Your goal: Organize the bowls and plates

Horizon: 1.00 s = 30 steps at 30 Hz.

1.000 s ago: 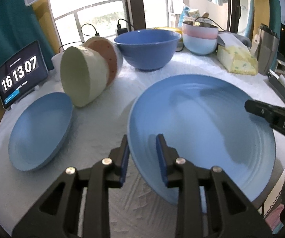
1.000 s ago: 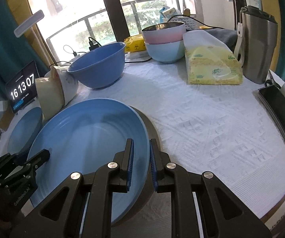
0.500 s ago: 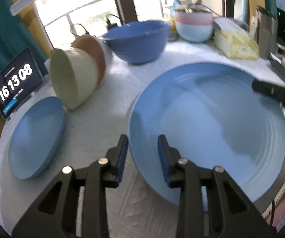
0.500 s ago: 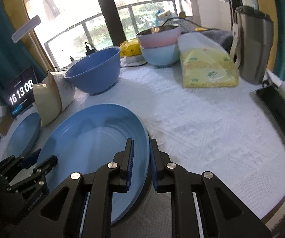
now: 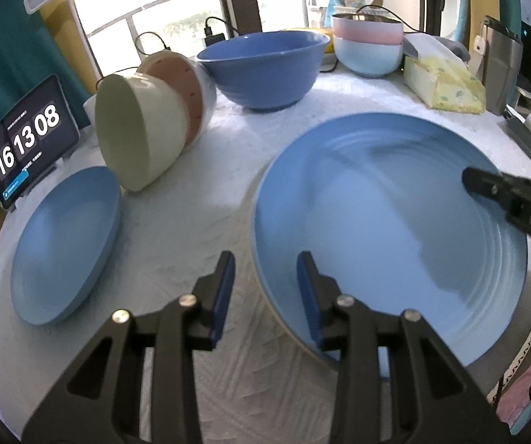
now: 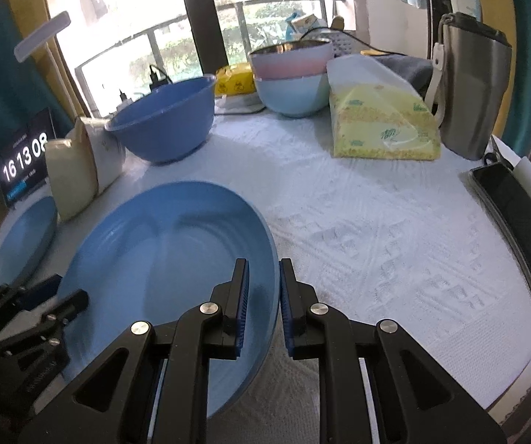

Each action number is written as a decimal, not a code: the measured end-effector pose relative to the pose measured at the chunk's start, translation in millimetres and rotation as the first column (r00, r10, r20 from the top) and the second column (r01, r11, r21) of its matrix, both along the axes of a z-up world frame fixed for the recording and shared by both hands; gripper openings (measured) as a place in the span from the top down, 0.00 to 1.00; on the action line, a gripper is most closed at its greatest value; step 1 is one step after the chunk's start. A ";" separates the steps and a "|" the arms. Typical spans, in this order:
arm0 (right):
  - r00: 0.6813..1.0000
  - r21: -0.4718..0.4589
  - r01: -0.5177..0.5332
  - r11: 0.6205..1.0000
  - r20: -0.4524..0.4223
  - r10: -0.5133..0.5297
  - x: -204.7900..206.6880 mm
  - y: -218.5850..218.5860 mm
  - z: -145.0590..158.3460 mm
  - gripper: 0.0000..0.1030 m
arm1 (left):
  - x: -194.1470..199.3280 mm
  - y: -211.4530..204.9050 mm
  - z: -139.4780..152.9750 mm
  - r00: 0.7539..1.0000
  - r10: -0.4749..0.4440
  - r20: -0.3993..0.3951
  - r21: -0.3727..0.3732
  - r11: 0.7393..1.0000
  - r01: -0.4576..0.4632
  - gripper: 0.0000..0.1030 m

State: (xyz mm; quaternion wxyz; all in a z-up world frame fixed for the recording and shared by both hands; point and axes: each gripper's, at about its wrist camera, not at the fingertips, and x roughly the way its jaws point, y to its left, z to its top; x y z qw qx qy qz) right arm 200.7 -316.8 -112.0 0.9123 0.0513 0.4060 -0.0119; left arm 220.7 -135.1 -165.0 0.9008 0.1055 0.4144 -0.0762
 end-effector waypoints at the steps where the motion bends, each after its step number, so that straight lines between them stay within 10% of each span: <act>1: 1.000 -0.007 -0.002 1.000 0.005 0.002 -0.4 1.0 0.0 0.83 | 0.0 0.5 0.0 1.000 0.002 -0.001 0.000 1.000 -0.002 0.65; 30: 1.000 -0.047 0.016 0.999 0.016 -0.015 -6.8 15.2 17.3 0.64 | -13.2 34.3 16.9 0.997 0.057 0.045 -0.083 0.995 -0.053 0.64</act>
